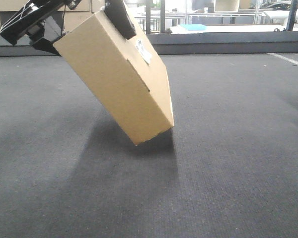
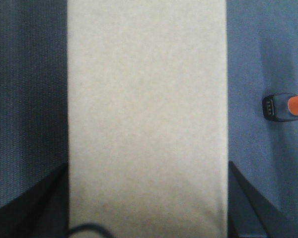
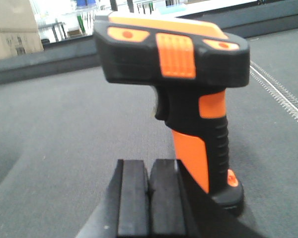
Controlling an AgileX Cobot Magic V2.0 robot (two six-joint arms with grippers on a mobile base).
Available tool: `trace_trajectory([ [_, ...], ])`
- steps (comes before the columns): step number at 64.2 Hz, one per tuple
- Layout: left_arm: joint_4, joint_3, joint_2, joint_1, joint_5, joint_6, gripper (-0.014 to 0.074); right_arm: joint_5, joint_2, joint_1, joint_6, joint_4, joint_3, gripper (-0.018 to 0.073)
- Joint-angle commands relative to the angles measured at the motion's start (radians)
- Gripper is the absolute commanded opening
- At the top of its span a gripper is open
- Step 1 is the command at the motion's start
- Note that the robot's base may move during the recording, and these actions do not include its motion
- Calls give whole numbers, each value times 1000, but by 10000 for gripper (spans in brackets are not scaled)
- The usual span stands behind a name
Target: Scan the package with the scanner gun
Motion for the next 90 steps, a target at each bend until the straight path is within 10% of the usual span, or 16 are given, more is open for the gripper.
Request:
trace_trajectory([
  [1, 1, -1, -4, -5, -34, -4, -111, -159, 85, -4, 17, -3, 6, -162],
  [48, 15, -1, -4, -5, -41, -4, -111, -162, 232, -4, 17, 95, -101, -162],
  [70, 15, -1, -4, -5, -41, -4, -111, -66, 232, -4, 13, 163, -171, 416],
  [90, 15, -1, -4, -5, -59, -4, -111, -8, 237, -5, 13, 161, -178, 436],
])
